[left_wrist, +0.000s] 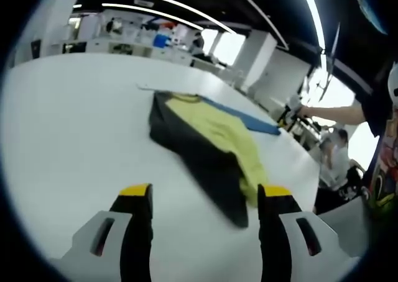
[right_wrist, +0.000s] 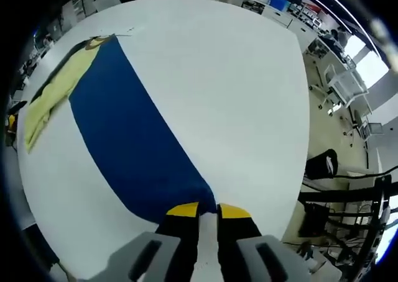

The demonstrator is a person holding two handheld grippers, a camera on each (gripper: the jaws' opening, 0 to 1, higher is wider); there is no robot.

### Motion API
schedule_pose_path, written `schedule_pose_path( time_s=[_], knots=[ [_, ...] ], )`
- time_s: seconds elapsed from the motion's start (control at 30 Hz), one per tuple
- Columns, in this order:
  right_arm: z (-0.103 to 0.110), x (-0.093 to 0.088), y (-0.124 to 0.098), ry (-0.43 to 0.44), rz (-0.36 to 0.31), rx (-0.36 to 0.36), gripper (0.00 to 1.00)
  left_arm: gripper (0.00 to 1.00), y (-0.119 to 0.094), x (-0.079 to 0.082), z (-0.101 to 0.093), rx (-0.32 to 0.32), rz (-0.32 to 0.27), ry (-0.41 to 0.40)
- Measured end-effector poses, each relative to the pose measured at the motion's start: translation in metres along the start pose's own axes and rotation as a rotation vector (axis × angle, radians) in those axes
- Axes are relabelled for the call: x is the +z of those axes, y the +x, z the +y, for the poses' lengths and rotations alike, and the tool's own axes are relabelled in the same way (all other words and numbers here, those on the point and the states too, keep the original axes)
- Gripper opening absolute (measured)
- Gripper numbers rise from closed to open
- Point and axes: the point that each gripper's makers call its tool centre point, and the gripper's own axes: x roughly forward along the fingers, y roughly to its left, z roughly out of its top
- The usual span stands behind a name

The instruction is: Fold the garment on the visible template until the final outline fits inside the template.

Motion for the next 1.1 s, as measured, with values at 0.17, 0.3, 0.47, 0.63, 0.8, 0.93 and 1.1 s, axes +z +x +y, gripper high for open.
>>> schedule_pose_path(
  time_s=[0.17, 0.3, 0.47, 0.63, 0.8, 0.93, 1.1],
  knots=[
    [0.001, 0.0, -0.008, 0.041, -0.047, 0.01, 0.2, 0.65, -0.002, 0.0, 0.001, -0.002, -0.008, -0.004],
    [0.002, 0.004, -0.009, 0.095, -0.114, 0.065, 0.34, 0.65, -0.003, 0.001, 0.003, -0.003, -0.011, -0.003],
    [0.012, -0.009, -0.013, 0.102, -0.133, 0.087, 0.55, 0.65, -0.005, 0.001, 0.008, -0.004, -0.018, -0.005],
    [0.021, -0.017, -0.014, 0.176, -0.172, 0.128, 0.64, 0.65, -0.006, 0.003, 0.01, -0.006, -0.027, -0.003],
    [0.022, -0.024, -0.014, 0.219, -0.206, 0.151, 0.72, 0.65, -0.007, 0.005, 0.006, -0.007, -0.035, 0.002],
    [0.029, -0.025, -0.02, 0.227, -0.262, 0.158, 0.76, 0.65, -0.007, 0.008, 0.003, -0.008, -0.046, 0.001],
    [0.038, -0.025, -0.025, 0.252, -0.296, 0.166, 0.65, 0.65, -0.009, 0.007, -0.002, -0.009, -0.054, -0.003]
  ],
)
